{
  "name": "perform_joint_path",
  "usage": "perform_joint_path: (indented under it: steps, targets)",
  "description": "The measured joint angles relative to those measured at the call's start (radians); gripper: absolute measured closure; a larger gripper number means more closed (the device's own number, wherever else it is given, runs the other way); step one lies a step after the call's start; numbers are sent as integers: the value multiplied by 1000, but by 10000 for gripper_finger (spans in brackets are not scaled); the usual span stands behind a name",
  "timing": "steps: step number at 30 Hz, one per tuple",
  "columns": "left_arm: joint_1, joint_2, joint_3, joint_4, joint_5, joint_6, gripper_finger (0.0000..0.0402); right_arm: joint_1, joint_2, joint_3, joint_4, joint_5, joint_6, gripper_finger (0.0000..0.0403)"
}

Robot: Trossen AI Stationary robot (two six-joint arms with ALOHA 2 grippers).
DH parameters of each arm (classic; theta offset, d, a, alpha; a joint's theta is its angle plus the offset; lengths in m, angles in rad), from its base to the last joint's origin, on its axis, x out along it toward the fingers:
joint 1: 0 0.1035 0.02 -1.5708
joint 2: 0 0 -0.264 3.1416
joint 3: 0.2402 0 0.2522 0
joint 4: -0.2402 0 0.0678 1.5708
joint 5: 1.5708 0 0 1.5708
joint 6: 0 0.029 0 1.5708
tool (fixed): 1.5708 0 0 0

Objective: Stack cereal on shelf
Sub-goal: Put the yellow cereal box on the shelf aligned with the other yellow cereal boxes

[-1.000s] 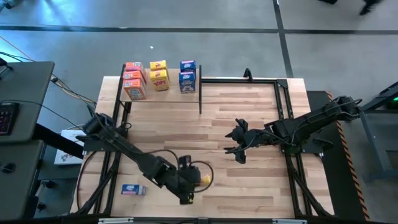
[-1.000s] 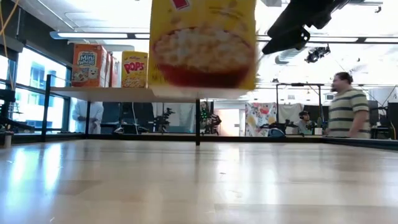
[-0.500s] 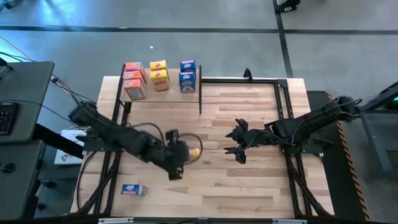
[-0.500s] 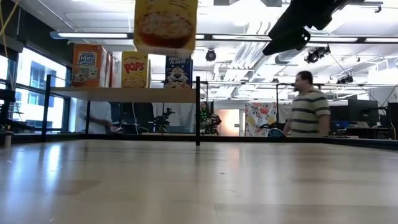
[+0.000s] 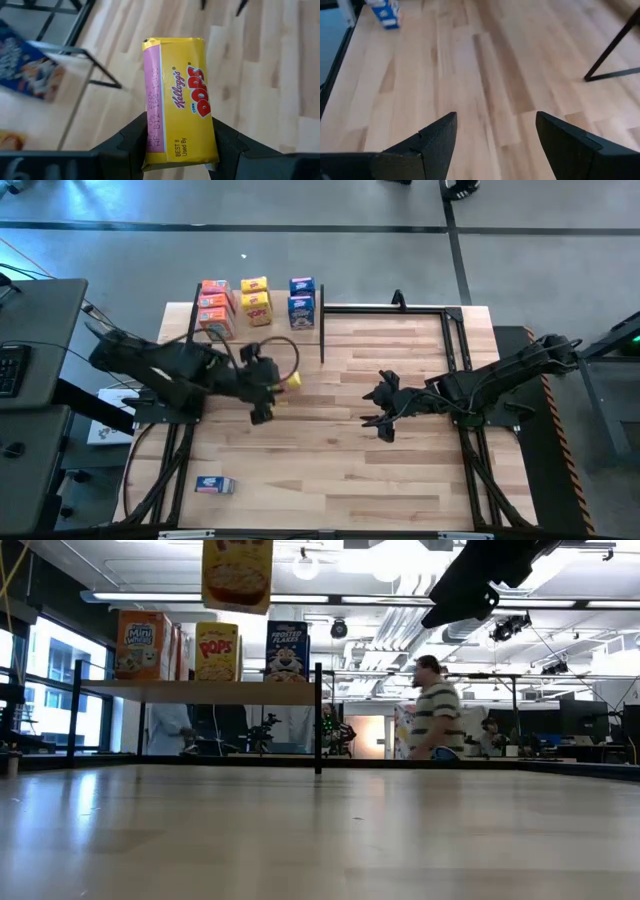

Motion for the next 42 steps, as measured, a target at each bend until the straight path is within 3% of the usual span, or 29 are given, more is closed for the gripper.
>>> perform_joint_path:
  steps: [7, 15, 27, 42]
  targets:
    - [61, -55, 0, -72, 2, 7, 255, -3, 0, 0, 62, 105, -75, 139]
    - [99, -74, 0, -83, 21, 35, 255, -97, -35, 0, 103, -8, -168, 139]
    - [159, -73, -1, -96, 53, 91, 255, -282, -204, 0, 102, -89, -305, 139]
    - [308, -73, -1, -106, 65, 237, 255, -421, -222, 1, 85, -105, -314, 139]
